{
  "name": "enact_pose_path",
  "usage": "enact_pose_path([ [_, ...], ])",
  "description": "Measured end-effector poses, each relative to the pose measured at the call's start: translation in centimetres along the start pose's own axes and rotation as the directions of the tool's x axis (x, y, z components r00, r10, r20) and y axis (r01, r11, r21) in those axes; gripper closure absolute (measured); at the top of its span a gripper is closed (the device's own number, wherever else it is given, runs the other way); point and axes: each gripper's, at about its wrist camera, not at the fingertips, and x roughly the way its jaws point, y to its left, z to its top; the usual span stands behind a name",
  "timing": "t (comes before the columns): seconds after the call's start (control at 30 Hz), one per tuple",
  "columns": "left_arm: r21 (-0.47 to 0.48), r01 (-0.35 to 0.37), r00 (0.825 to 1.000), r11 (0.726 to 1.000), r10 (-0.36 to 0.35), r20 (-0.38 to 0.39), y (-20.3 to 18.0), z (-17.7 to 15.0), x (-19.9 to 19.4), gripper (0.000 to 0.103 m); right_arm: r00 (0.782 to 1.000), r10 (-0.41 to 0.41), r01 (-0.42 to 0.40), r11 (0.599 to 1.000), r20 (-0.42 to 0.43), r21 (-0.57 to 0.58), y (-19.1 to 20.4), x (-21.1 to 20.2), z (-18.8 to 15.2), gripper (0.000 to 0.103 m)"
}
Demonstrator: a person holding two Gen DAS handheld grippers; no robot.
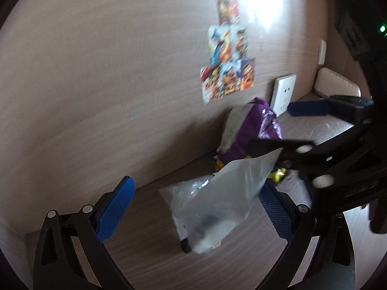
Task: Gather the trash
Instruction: 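Grasp the white tissue with the left tool while the right tool grasps the purple chip bag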
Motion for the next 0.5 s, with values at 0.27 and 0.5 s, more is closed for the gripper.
enact_pose_path([
  [0.27,-0.006,0.016,0.995,1.000,-0.016,-0.094,1.0,0.6,3.9,0.031,0.995,-0.053,0.059,0.997,-0.090,0.059,-0.2,5.6,0.2,0.005],
  [0.5,0.079,-0.048,0.992,0.996,0.057,-0.111,-0.8,0.9,4.7,0.040,0.996,-0.027,0.035,0.995,-0.087,0.095,-1.0,6.4,0.2,0.034],
])
